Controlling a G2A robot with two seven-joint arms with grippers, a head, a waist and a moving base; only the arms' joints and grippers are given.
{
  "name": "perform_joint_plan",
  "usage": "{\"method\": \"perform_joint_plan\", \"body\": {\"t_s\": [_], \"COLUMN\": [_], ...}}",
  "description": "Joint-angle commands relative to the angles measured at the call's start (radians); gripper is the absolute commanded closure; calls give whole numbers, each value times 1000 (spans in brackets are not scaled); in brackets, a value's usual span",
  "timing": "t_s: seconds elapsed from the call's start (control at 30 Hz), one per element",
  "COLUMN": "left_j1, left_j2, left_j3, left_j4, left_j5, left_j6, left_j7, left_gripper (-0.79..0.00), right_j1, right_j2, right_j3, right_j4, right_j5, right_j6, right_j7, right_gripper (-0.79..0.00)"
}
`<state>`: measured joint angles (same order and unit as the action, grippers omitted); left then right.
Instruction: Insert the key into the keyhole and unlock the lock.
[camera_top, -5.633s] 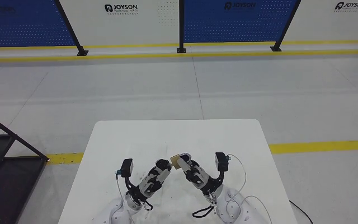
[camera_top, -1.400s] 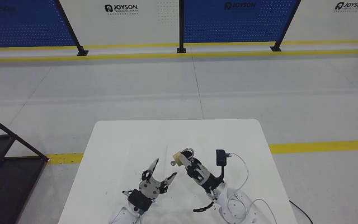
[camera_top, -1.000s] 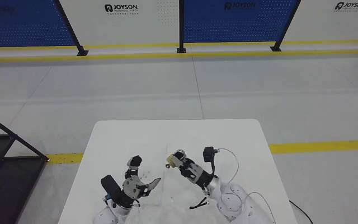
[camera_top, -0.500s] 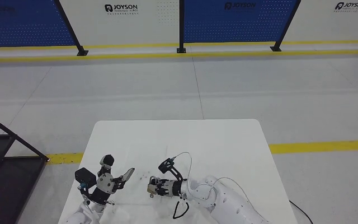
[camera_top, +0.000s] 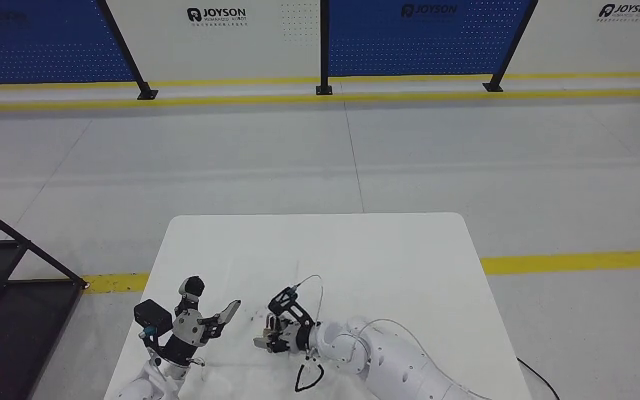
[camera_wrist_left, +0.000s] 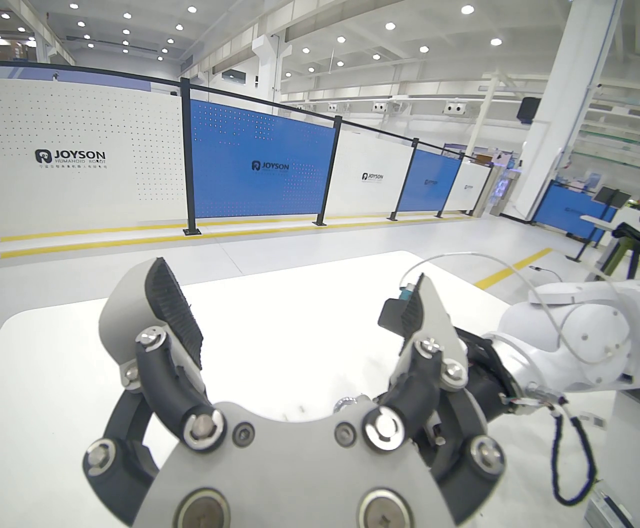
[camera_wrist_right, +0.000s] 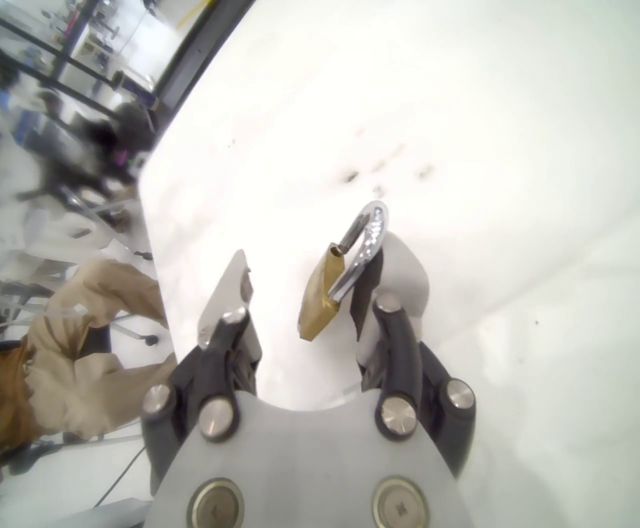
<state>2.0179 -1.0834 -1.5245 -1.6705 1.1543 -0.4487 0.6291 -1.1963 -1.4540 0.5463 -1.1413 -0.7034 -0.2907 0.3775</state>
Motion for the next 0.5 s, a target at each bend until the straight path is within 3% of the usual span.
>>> {"method": "perform_joint_plan", "body": {"t_s": [0.0, 0.27, 0.47], "left_j1": [0, 0, 0], "left_j2": [0, 0, 0], "left_j3": [0, 0, 0], "left_j4": [0, 0, 0], "left_j5": [0, 0, 0], "left_j6": [0, 0, 0], "left_j7": [0, 0, 0], "left_gripper": [-785, -785, -785], "right_j1": [-7, -152, -413], "right_j2": [8, 98, 198], "right_j3": [9, 156, 377], "right_j4": [-28, -307, -653], "right_j5": [-36, -235, -434], "right_j6": [8, 46, -13], "right_j7": [-6, -81, -127], "right_gripper": [-785, -785, -785]}}
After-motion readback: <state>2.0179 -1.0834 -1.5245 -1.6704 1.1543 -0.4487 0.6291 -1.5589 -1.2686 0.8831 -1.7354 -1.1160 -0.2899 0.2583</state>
